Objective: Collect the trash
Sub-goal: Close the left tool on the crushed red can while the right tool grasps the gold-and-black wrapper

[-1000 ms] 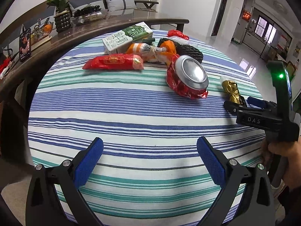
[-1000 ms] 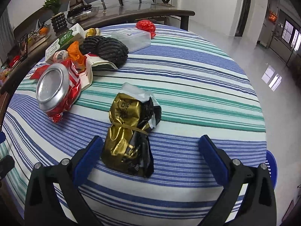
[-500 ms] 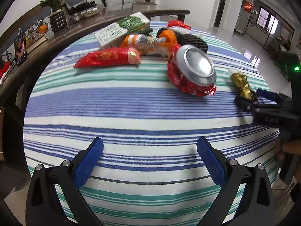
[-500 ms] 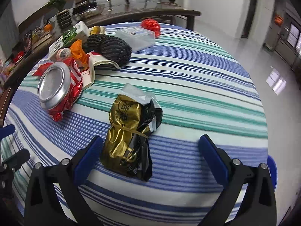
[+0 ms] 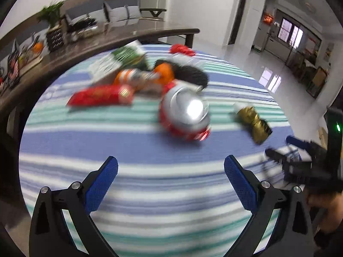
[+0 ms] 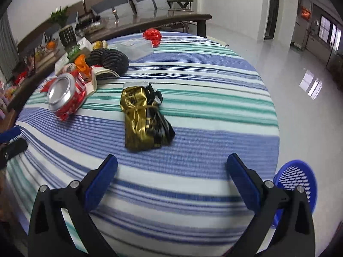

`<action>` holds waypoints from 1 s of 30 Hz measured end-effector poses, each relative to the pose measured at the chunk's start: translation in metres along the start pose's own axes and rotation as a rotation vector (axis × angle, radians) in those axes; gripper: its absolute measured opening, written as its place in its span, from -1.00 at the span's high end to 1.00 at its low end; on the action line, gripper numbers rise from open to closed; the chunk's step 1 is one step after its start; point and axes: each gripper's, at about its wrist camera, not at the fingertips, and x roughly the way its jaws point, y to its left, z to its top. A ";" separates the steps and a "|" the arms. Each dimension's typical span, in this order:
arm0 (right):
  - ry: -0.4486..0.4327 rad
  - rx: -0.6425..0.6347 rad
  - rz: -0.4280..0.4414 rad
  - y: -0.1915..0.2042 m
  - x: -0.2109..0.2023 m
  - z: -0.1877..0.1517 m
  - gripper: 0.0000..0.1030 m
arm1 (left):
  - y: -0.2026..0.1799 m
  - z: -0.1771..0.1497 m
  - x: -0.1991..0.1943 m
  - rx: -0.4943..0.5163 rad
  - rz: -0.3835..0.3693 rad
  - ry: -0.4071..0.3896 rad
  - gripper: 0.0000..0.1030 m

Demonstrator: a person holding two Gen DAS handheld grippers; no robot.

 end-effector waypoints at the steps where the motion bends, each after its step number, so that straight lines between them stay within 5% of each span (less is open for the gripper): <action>1: 0.000 0.002 0.011 0.000 -0.001 0.001 -0.91 | -0.009 0.011 0.005 0.011 0.009 -0.002 -0.91; 7: -0.029 -0.043 0.046 0.007 -0.017 0.021 -0.91 | -0.021 0.048 0.049 0.007 0.193 0.071 -0.84; 9: -0.027 -0.058 0.047 0.005 -0.021 0.025 -0.91 | -0.016 0.052 0.054 0.004 0.147 0.081 -0.12; 12: -0.018 -0.079 0.041 0.001 -0.026 0.035 -0.91 | -0.009 0.051 0.046 0.002 0.089 0.071 0.00; 14: 0.000 -0.088 0.059 0.001 -0.027 0.044 -0.91 | -0.003 0.045 0.038 0.007 0.029 0.067 0.31; 17: 0.060 -0.076 0.122 0.004 -0.017 0.060 -0.91 | 0.008 0.032 0.026 0.015 -0.028 0.068 0.41; 19: 0.091 -0.037 0.127 0.001 -0.007 0.070 -0.90 | 0.013 0.021 0.020 0.016 -0.048 0.078 0.68; 23: 0.175 0.091 0.141 -0.009 0.012 0.088 -0.75 | 0.023 0.006 0.013 0.013 -0.099 0.077 0.68; 30: 0.291 -0.076 0.090 0.033 0.035 0.091 -0.69 | 0.031 0.001 0.004 0.028 -0.145 0.048 0.68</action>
